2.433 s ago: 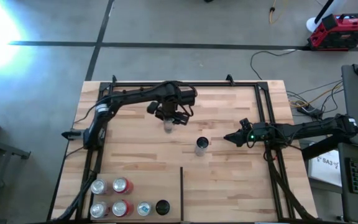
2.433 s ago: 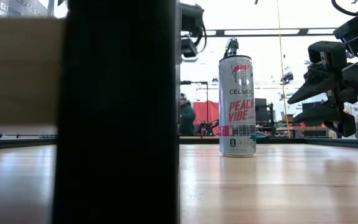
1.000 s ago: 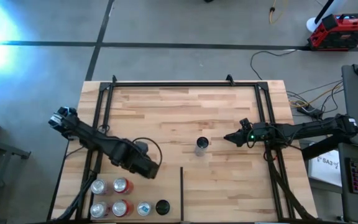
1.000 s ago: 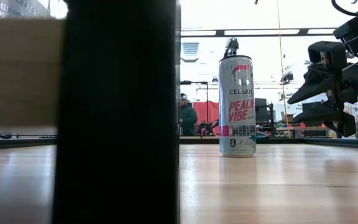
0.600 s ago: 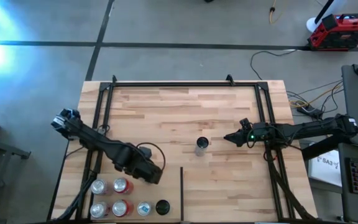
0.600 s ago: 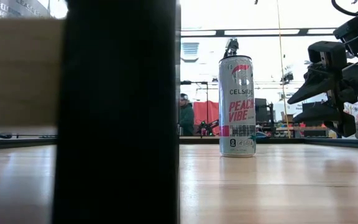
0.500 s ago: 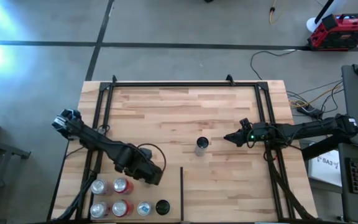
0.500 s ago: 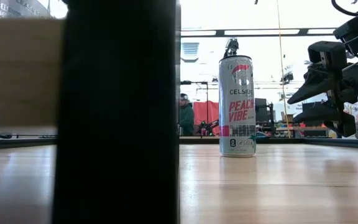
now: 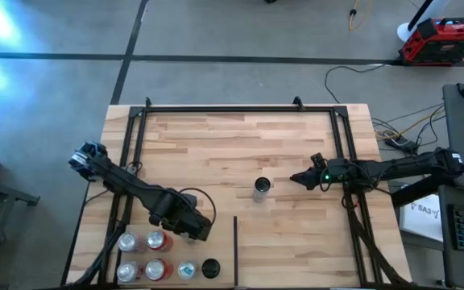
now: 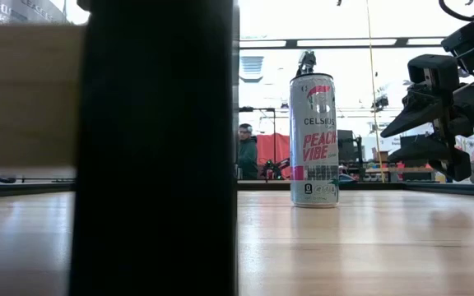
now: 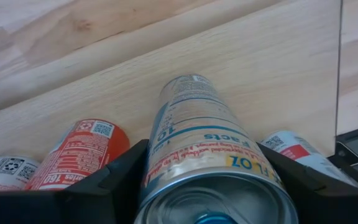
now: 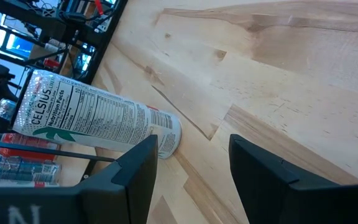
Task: Place canned beverage on shelf
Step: Put the blue soda can on the shelf aligned with the other blue soda can
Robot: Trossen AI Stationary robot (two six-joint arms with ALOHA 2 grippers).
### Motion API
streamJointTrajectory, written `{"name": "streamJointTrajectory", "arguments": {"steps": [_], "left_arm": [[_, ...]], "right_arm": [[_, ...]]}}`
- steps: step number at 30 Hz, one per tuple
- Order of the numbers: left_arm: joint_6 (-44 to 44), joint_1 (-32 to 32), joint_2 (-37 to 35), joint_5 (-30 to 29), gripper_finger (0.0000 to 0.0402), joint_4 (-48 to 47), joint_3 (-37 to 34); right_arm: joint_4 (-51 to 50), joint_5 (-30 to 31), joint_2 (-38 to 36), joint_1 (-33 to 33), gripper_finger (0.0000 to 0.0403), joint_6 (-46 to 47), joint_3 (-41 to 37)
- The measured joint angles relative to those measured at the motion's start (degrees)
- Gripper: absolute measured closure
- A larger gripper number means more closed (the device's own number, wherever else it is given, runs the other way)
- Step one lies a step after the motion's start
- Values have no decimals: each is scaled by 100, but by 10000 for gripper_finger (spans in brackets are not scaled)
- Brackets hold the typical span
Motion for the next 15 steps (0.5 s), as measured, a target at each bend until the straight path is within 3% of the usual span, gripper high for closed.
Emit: {"name": "streamJointTrajectory", "arguments": {"steps": [15], "left_arm": [[4, -13, 163, 180, 172, 121, -13]], "right_arm": [[-1, -2, 0, -2, 220, -2, 0]]}}
